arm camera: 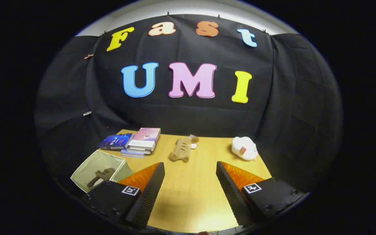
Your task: Open the storage box then place both shoes into the box .Put the left shoe in first, then the right shoe, with the right side of both shoes facing outward in a uniform manner.
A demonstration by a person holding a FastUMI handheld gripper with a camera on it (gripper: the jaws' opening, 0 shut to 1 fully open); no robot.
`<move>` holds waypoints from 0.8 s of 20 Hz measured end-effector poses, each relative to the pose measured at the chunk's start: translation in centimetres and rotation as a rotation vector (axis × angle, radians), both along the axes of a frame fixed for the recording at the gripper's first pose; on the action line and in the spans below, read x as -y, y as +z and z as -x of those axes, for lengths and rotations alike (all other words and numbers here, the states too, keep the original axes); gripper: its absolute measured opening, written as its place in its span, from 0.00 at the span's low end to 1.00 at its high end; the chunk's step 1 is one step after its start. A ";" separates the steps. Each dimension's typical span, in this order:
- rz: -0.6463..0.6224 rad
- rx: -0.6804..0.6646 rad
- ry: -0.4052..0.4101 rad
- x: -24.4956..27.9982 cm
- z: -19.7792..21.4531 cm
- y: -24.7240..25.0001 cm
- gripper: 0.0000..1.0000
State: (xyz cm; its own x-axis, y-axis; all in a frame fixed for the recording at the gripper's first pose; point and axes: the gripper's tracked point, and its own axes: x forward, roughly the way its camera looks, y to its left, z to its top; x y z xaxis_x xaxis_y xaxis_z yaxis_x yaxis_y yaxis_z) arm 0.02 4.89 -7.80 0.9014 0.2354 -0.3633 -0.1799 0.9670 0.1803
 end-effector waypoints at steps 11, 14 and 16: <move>0.052 0.205 -0.081 3.5 1.8 4.0 0.98; 0.058 0.208 -0.084 3.5 2.1 4.0 0.98; 0.066 0.212 -0.080 3.4 2.2 4.2 0.98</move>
State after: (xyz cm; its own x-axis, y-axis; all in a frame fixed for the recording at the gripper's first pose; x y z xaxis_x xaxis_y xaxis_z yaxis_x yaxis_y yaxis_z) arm -2.16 1.46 -3.60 0.9740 0.1420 -0.1766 -0.1291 0.9882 0.0825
